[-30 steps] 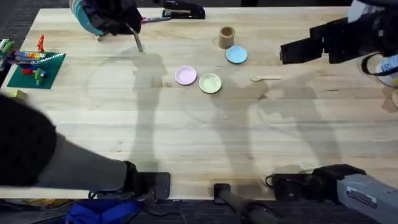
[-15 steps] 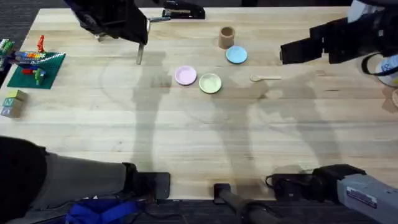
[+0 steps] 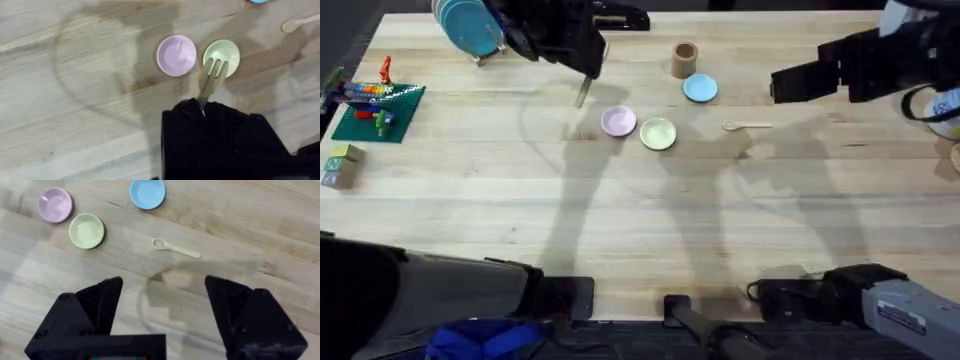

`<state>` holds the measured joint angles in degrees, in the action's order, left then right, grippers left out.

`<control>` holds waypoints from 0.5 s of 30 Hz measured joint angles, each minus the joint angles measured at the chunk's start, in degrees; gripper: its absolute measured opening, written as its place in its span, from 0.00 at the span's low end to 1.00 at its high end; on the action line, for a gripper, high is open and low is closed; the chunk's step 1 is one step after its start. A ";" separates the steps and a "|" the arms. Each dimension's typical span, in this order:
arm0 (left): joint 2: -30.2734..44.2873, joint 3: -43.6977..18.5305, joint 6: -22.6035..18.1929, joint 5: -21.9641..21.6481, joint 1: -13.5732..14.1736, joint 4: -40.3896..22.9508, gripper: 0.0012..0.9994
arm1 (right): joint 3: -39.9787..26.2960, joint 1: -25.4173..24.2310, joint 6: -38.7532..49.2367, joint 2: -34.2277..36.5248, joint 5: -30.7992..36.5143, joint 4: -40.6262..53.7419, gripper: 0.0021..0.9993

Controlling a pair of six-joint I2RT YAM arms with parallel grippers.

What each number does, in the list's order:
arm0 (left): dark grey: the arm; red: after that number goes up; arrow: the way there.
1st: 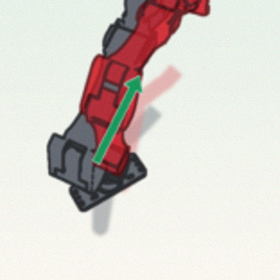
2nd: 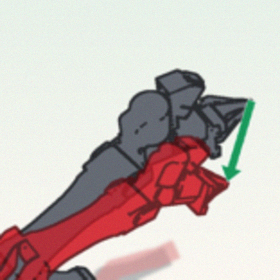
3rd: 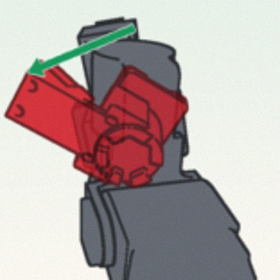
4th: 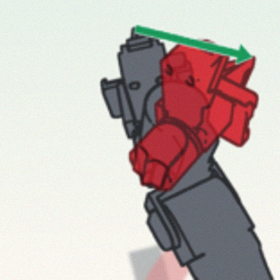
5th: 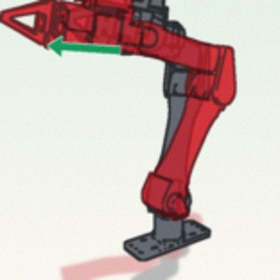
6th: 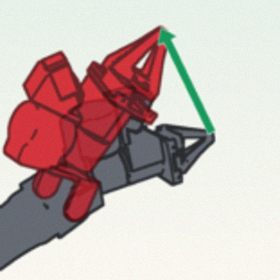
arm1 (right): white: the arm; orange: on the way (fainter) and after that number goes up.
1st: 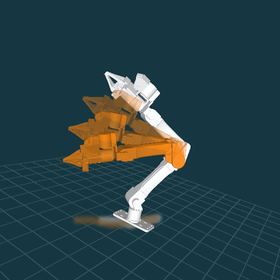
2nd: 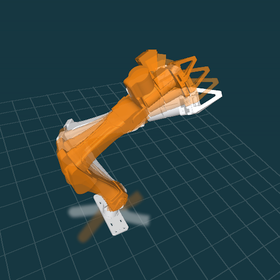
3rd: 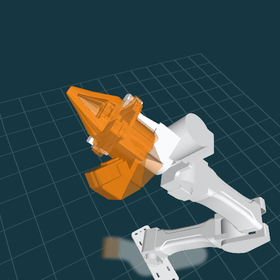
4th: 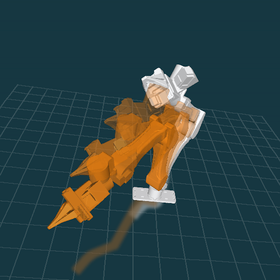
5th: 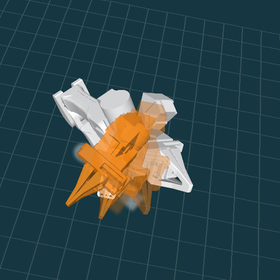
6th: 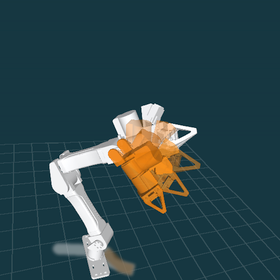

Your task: Pick up a utensil and set it on the pink plate, then put the other utensil in the container.

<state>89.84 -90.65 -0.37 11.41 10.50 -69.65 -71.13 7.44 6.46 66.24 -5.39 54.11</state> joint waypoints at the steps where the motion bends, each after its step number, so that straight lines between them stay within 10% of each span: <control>1: 0.04 0.49 0.26 -0.31 0.40 0.02 0.04 | 0.00 0.00 0.00 0.00 0.01 0.00 1.00; 15: 11.49 1.15 1.27 -0.91 4.22 1.53 0.04 | 0.00 0.00 0.00 0.00 0.00 0.50 1.00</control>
<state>101.34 -89.50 0.91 10.50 14.72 -68.13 -71.13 7.44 6.46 66.24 -5.39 54.60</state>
